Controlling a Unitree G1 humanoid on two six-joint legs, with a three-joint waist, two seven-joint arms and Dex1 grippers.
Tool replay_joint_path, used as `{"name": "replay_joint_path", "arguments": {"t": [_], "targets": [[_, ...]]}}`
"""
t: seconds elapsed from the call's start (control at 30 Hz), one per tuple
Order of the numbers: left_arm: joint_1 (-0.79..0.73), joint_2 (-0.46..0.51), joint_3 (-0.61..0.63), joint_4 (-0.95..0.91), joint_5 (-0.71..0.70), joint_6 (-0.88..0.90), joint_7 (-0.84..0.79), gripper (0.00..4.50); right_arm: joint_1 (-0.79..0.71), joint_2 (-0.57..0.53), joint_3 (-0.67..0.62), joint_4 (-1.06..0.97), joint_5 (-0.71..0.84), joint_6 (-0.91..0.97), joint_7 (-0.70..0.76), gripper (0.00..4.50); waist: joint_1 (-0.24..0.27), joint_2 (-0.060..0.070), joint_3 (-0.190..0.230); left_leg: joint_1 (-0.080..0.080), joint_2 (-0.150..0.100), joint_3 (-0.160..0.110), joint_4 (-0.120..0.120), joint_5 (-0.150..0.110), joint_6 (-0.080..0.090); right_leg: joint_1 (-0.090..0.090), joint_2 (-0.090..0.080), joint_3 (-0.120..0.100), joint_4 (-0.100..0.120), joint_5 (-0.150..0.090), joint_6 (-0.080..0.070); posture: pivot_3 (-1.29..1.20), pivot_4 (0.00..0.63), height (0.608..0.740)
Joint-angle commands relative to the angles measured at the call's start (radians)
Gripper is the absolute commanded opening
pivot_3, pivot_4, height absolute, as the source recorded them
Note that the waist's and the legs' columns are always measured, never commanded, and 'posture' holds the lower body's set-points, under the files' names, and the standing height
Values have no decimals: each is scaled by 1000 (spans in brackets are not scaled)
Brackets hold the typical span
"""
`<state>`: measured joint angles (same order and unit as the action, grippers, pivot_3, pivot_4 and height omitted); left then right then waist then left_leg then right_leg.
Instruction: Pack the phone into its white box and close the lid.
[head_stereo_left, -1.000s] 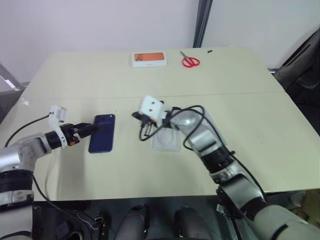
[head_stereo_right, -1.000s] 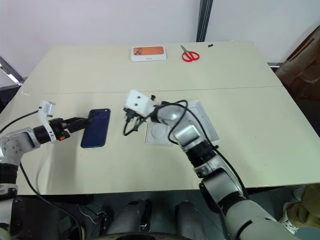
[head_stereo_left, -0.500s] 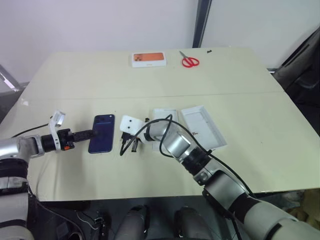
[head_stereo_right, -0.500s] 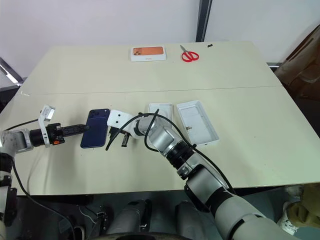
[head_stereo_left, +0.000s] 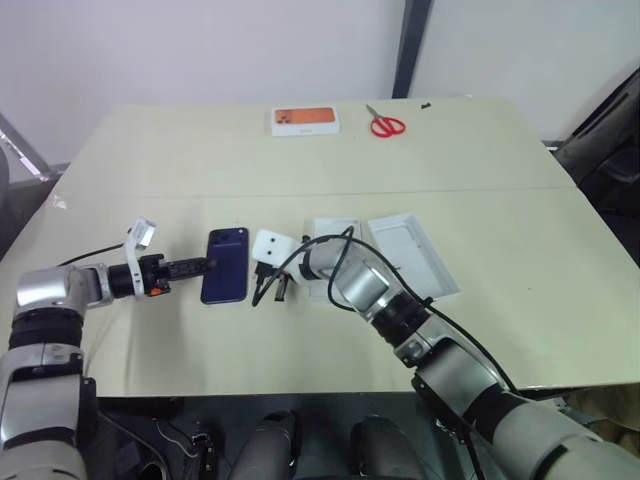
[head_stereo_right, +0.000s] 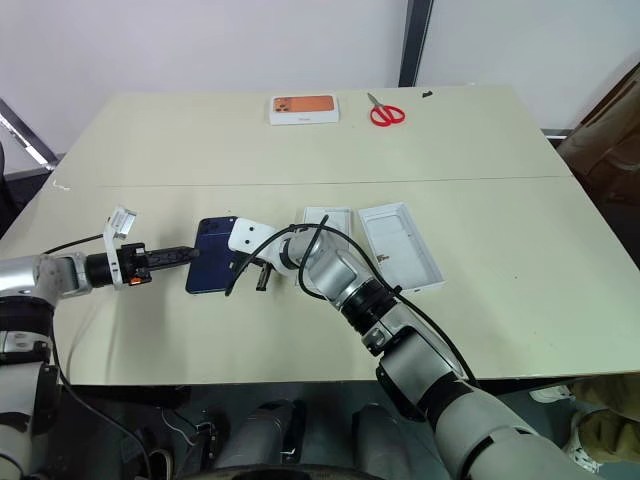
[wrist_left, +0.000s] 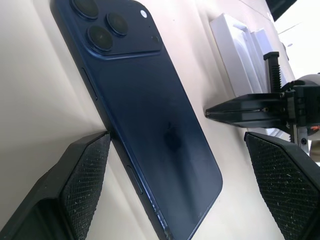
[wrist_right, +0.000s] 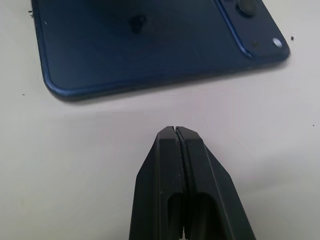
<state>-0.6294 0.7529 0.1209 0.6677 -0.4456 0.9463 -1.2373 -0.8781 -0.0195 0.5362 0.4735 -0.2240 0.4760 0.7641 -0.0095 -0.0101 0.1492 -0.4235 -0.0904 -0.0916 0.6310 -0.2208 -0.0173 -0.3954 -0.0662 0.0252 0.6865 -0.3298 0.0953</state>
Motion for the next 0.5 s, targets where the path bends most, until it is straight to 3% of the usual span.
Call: {"name": "replay_joint_path", "arguments": {"t": [0.03,0.3,0.5], "targets": [[32,-68,-70,-3,11,38,1,4500,-17,9,10,-7,-9,-5,8,40,0,0,0,0,0,0,0,0,0,0,0,0,0,0,0,0,150,734],[61,-123,-69,-72,-1,73,35,4500,-16,11,7,9,-17,-16,3,40,-1,3,-2,4,0,0,-1,0,0,4,0,0,0,0,0,0,150,734],[38,-194,3,-82,-70,213,90,4500,-10,-5,10,29,-36,-37,-3,40,1,4,-3,7,-1,-1,0,-3,6,7,0,0,0,0,0,0,150,734]]}}
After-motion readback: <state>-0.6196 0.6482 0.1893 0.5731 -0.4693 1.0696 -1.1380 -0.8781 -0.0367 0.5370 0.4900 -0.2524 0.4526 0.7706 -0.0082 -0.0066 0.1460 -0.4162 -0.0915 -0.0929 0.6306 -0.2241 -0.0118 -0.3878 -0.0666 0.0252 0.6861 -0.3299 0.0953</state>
